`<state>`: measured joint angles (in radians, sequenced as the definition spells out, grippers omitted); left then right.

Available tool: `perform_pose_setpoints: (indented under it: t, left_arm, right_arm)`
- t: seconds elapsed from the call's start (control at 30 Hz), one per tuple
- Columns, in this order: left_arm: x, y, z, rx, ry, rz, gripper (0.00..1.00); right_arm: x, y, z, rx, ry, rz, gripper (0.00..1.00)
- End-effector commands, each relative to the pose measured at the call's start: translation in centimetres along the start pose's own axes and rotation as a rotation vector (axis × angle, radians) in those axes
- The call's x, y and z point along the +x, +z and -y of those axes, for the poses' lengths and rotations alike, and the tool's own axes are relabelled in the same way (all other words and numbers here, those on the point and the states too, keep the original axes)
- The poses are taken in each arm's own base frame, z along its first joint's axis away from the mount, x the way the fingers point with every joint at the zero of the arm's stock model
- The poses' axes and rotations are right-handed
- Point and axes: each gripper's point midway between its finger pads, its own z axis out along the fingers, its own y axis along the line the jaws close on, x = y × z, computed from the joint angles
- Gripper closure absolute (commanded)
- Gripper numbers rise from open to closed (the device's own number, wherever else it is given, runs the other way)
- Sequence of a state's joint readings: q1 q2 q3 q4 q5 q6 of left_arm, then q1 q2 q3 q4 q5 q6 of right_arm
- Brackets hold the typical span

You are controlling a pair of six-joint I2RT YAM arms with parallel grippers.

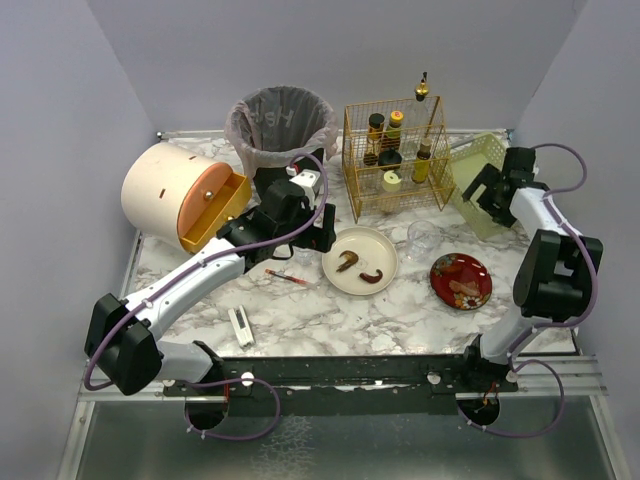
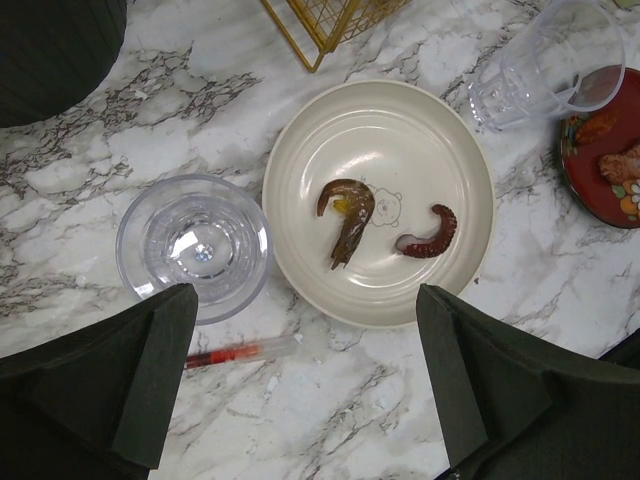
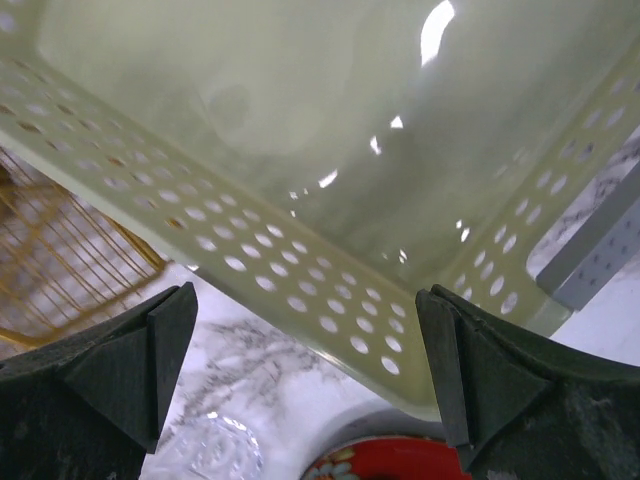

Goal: Clear the kitchen counter

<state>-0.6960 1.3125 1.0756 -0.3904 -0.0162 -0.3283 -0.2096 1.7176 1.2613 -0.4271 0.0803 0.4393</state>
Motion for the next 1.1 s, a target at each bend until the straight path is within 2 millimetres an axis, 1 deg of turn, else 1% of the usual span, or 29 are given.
perform_pose_setpoints:
  t: [0.0, 0.17, 0.27, 0.37, 0.57, 0.73, 0.87, 1.07]
  left_arm:
    - [-0.2, 0.1, 0.0, 0.003, 0.007, 0.016, 0.01]
    - [0.0, 0.4, 0.1, 0.009, 0.003, 0.011, 0.01]
    - [0.0, 0.5, 0.2, 0.013, -0.001, 0.012, 0.01]
    - [0.2, 0.7, 0.2, 0.016, -0.003, 0.005, 0.01]
    - [0.4, 1.1, 0.3, 0.018, -0.008, -0.001, 0.01]
    - [0.5, 1.1, 0.2, 0.017, -0.005, -0.004, 0.01]
    - [0.5, 1.0, 0.1, 0.012, -0.005, -0.001, 0.01]
    - [0.5, 1.1, 0.2, 0.013, -0.012, -0.004, 0.01]
  right_arm:
    - [3.5, -1.1, 0.0, -0.071, -0.042, -0.105, 0.00]
    - [6.2, -2.1, -0.6, -0.158, -0.065, -0.175, 0.01]
    - [7.3, -2.9, -0.9, -0.194, -0.076, -0.198, 0.01]
    - [8.3, -3.9, -1.7, -0.235, -0.097, -0.213, 0.01]
    - [10.7, -5.3, -4.2, -0.305, -0.160, -0.264, 0.01]
    - [12.7, -6.3, -6.6, -0.353, -0.209, -0.294, 0.01]
    - [14.1, -7.2, -8.1, -0.392, -0.231, -0.319, 0.01]
    - [14.8, -8.3, -10.0, -0.461, -0.224, -0.324, 0.01]
